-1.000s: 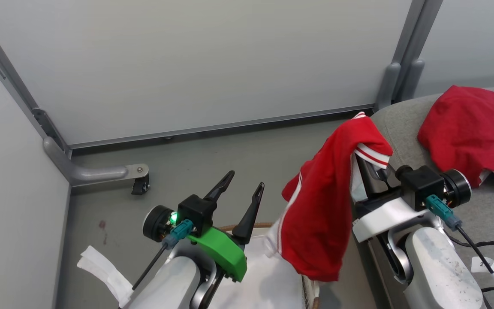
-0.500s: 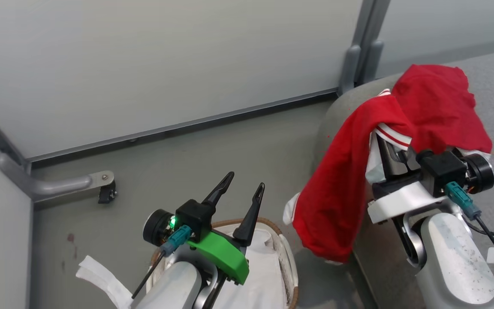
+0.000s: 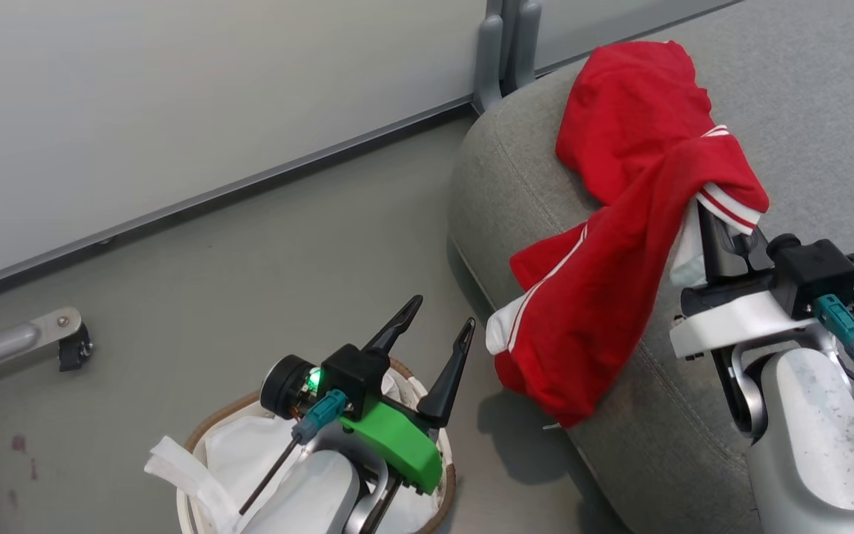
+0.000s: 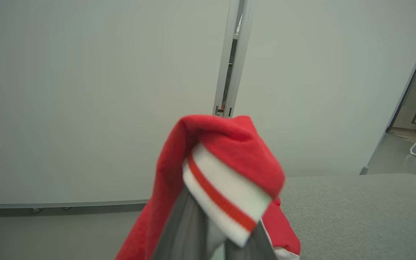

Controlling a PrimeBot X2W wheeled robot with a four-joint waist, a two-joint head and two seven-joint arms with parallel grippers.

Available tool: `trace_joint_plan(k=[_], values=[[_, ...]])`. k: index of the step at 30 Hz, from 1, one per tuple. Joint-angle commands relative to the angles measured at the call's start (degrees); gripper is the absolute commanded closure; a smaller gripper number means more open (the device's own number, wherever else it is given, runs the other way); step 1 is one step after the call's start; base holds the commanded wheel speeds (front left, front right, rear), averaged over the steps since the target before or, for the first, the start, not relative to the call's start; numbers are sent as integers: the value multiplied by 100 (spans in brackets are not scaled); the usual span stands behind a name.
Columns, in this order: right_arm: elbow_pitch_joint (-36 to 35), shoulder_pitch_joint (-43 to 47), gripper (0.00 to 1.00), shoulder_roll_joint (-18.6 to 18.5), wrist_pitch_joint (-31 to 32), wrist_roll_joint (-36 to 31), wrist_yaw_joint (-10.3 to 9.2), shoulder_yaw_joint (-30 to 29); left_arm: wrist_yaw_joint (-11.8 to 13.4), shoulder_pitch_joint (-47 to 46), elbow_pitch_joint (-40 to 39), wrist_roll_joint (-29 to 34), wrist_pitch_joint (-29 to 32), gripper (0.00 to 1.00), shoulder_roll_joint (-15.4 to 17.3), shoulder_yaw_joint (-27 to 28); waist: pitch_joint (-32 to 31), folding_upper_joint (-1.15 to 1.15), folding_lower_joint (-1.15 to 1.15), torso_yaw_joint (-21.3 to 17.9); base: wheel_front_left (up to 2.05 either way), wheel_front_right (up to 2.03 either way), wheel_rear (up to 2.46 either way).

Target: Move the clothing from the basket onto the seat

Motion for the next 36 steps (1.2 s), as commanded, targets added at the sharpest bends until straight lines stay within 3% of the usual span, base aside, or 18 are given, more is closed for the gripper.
trace_joint_plan(k=[1,9,19,25,31,36], values=[[-30,-145,100,-5,-2,30,-8,-25,-19,-119,-17,-15,-4,0,28,10,277,-1,0,-211,0,0,0],[-205,-1181,100,-422,-2,-193,-8,-262,-32,-261,22,101,-3,0,28,77,565,-1,0,-53,0,0,0],[249,-3428,100,-1971,304,-378,-8,-711,-47,-438,-139,284,-3,0,27,182,979,-1,0,327,0,0,0],[921,-4199,100,-2608,598,-317,-8,-781,-43,-574,-251,408,-3,0,29,256,1373,-1,0,503,0,0,0],[1818,-4275,100,-2770,427,-397,-8,-901,-46,-785,-329,587,-3,0,103,252,1883,-1,0,642,0,0,0],[2595,-3993,100,-2505,148,-488,-8,-1225,-44,-964,-419,669,-3,0,180,256,2260,-1,0,696,0,0,0]])
